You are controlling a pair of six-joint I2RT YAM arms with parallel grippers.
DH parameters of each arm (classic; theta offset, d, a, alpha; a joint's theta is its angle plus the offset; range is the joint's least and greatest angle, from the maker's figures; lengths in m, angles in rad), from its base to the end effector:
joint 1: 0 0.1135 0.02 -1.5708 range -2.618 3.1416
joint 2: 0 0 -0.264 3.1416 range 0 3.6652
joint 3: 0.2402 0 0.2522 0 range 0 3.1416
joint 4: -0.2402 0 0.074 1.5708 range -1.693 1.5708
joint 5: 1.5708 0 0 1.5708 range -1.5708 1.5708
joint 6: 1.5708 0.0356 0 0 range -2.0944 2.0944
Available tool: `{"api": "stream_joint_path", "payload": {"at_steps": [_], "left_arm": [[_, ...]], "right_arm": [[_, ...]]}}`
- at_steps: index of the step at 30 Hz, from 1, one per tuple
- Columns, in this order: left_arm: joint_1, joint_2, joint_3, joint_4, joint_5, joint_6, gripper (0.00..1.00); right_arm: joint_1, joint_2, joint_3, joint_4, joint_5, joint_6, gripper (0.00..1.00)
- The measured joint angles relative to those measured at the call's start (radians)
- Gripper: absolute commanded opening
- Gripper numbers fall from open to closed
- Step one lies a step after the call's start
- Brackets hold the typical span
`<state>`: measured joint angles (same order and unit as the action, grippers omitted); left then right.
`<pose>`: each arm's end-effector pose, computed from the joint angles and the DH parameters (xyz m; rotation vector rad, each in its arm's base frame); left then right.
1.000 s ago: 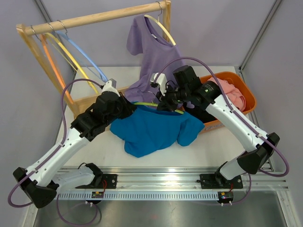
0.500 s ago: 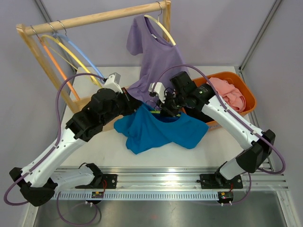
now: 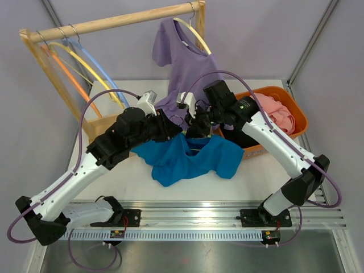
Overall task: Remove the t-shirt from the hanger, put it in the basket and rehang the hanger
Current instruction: Remove the tshirt from the hanger
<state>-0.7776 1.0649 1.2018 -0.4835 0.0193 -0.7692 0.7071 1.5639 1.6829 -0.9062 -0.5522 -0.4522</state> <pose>0.1631 -0.1616 0.4001 0.0227 2.0649 -1.0270 0.2372 0.2272 0.3923 -1.4999 1.7947 0.7749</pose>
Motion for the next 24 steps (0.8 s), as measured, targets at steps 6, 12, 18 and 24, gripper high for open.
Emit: {"api": "stream_joint_path", "payload": {"at_steps": [6,12,18,24], "left_arm": [[-0.001,-0.026,-0.028,0.006,0.001,0.048,0.7],[-0.002,-0.084,-0.024,-0.035,0.038,0.182,0.84],[-0.002,-0.183,-0.02,-0.11,0.109,0.344,0.87],[-0.002,-0.234,0.001,-0.159,0.177,0.485,0.84]], "right_arm": [[0.0,-0.019,0.0,-0.017,-0.038,-0.025,0.0],[-0.021,-0.04,0.0,-0.071,-0.121,-0.113,0.0],[-0.035,-0.046,0.012,-0.154,-0.175,-0.215,0.0],[-0.036,-0.046,0.017,-0.224,-0.229,-0.3,0.0]]}}
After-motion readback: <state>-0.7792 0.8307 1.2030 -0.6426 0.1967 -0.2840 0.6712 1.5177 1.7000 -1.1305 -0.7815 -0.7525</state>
